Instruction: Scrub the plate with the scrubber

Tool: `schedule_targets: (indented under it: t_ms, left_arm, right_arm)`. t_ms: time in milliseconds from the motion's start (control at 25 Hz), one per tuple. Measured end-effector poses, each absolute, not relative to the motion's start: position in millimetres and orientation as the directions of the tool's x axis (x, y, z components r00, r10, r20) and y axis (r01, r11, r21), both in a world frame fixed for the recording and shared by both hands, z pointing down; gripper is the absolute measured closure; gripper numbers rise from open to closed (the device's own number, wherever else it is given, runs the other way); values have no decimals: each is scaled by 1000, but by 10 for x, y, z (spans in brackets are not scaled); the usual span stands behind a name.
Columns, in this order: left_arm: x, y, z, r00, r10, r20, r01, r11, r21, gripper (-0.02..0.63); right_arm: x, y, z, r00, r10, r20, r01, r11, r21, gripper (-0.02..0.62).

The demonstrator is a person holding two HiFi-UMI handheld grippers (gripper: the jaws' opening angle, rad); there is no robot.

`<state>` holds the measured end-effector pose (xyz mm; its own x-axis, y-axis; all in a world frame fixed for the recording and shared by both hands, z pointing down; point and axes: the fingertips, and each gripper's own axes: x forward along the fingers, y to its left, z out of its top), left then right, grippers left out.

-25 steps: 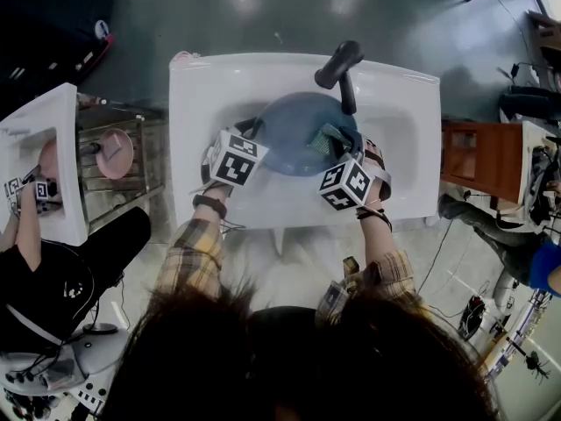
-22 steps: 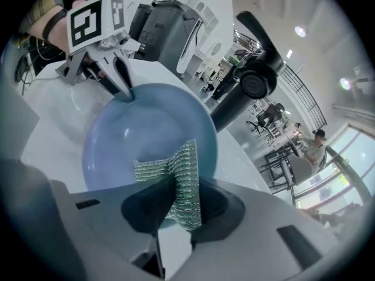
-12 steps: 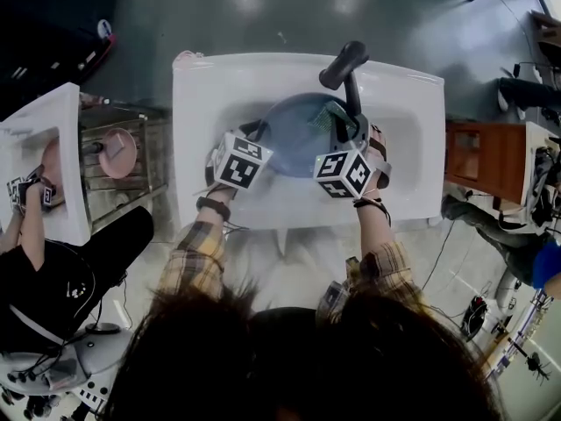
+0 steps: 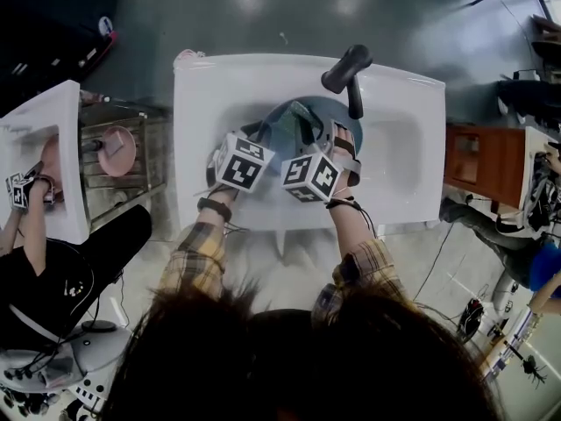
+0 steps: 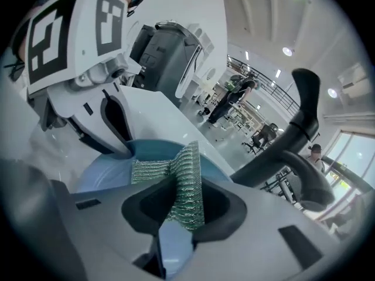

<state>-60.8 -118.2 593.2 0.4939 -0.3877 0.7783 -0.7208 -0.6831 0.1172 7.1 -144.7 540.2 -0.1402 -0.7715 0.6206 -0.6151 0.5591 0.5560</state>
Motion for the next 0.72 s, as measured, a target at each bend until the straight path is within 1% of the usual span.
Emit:
schedule_targets:
  t_ms: [120,280,480,720]
  left_arm:
    - [-610,-1187,5962,487,-390,782,-725,-680,112,578]
    - [-618,-1193,5970,482,-394,783,-730,-674,110,578]
    - [-618,-1194,5949,481,-389,786,-727,-678,110,578]
    - [-627,-1193,5982,470,-391,791,-730,-676,100,578]
  right_arm:
    - [-54,-1382,5482,-157,-759,631,-587,586,558,498]
    - [-82,-1320,5525,-169,-744,646,-587,602,540,499]
    - [-224,-1098,5736,-198,-677,709,-536,680,500,500]
    - [-160,-875,5936,-211,-578,788,-537,742,400,500]
